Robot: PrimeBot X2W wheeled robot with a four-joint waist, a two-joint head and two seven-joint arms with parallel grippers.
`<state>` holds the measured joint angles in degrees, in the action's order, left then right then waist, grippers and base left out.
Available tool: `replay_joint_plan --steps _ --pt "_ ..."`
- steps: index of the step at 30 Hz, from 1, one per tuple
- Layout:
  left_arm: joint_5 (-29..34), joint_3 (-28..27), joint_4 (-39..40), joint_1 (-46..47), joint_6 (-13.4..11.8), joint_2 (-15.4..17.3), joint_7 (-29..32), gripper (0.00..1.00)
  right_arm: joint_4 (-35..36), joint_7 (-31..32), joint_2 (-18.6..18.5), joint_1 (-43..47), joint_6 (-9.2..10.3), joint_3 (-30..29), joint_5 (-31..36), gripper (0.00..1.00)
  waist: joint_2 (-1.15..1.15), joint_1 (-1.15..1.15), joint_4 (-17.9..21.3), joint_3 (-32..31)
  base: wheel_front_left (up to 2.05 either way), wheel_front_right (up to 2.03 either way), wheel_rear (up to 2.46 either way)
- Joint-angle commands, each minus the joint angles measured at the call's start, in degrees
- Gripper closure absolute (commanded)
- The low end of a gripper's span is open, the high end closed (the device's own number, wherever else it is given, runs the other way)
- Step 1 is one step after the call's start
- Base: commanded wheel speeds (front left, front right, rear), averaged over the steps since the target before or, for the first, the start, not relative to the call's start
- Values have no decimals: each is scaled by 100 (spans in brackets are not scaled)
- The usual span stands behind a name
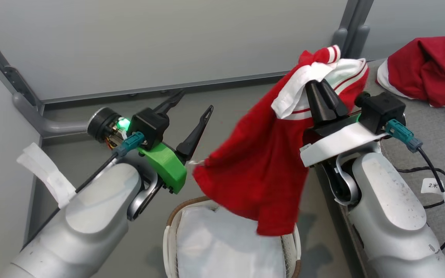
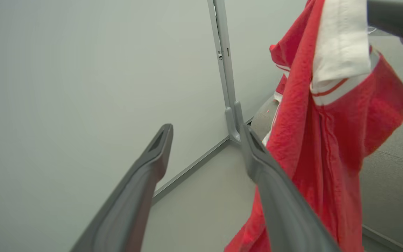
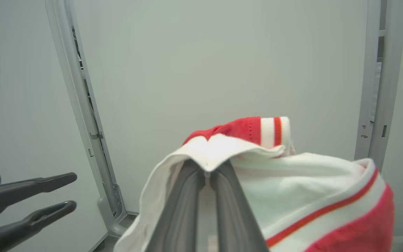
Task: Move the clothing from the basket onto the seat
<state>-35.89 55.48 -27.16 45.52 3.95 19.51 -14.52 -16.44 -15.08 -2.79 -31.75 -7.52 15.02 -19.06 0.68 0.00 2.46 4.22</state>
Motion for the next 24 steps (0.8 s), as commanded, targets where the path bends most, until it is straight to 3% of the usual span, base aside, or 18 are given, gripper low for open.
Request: replay_joint_plan --steps 1,10,24 --pt "-57 -43 31 -142 -45 -39 -30 0 50 -13 -20 -72 6 -55 56 100 -68 0 40 30 0 0 0" --pt "176 -389 395 -809 -151 -307 -67 0 171 -13 -20 -56 6 -380 481 100 -68 0 363 197 0 0 0" --pt "897 -908 431 -1413 83 -724 -63 0 364 -13 -50 -122 6 -841 812 100 -68 0 1461 630 0 0 0"
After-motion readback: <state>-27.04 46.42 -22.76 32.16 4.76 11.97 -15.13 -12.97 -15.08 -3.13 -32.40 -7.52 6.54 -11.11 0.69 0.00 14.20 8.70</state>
